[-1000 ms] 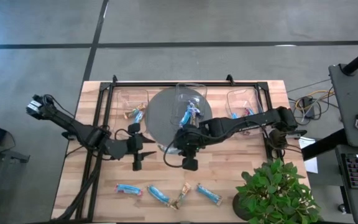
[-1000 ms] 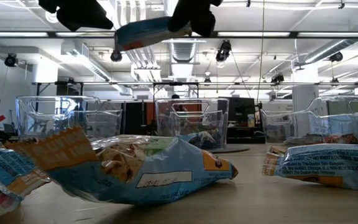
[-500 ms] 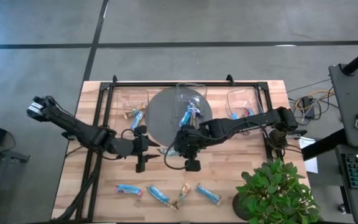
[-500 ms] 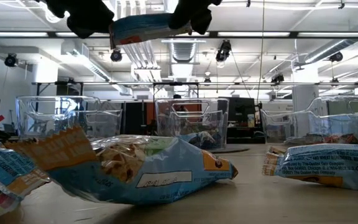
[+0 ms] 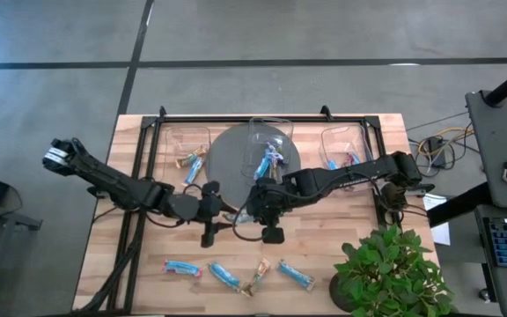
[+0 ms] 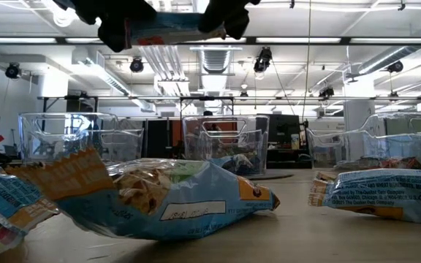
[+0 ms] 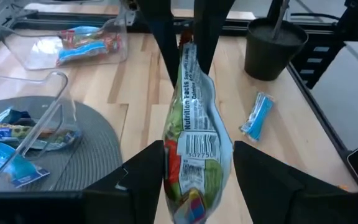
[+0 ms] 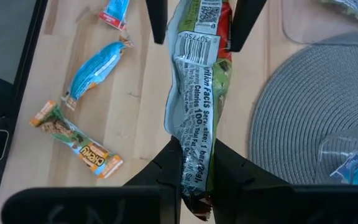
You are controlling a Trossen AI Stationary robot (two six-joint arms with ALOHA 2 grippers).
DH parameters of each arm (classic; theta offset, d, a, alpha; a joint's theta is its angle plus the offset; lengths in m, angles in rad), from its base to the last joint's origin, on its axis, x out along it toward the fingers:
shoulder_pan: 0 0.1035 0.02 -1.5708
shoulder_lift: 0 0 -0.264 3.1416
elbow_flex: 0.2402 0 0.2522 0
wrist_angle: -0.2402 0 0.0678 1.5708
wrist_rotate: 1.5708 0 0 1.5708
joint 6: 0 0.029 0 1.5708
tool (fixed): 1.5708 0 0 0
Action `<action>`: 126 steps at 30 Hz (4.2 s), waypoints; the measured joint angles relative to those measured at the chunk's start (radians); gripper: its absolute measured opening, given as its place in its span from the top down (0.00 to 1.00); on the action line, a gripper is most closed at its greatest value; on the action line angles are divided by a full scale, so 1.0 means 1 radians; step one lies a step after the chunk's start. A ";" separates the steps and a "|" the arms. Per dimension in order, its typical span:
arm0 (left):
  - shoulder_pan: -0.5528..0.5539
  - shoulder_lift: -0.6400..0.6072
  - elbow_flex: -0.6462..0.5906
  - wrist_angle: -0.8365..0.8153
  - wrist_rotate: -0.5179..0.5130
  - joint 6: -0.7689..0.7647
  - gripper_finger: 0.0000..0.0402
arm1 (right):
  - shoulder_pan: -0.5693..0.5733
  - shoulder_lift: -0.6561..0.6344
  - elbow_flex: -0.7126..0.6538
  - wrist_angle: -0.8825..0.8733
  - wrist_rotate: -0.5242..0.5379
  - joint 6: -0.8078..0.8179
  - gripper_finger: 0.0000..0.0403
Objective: Pick and place Granola Bars by type
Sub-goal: Put the red granola bar into the right transparent bin
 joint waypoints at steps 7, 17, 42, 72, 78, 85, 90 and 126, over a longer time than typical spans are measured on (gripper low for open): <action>0.001 0.017 0.000 0.003 0.014 -0.029 0.56 | 0.000 0.000 0.000 0.001 0.000 0.011 0.90; 0.006 0.046 0.000 0.023 -0.002 -0.026 0.56 | 0.002 0.000 0.000 0.007 0.003 0.038 0.90; 0.038 0.058 0.000 0.023 0.018 -0.055 0.79 | 0.006 -0.021 0.000 -0.041 0.094 0.217 0.77; 0.448 0.382 0.245 0.326 0.470 -0.568 0.79 | 0.118 -0.358 0.002 -0.259 0.841 0.948 0.44; 0.455 0.622 0.508 0.273 0.474 -0.461 0.79 | 0.117 -0.392 0.003 -0.158 0.940 0.957 0.44; 0.458 0.889 0.929 0.019 0.455 -0.196 0.79 | 0.118 -0.435 0.004 -0.048 0.979 0.850 0.44; 0.469 1.065 1.248 -0.165 0.376 0.001 0.79 | 0.117 -0.442 0.004 -0.020 0.980 0.790 0.44; 0.508 1.101 1.386 -0.517 0.471 0.301 0.79 | 0.102 -0.472 -0.036 -0.733 0.684 0.968 0.44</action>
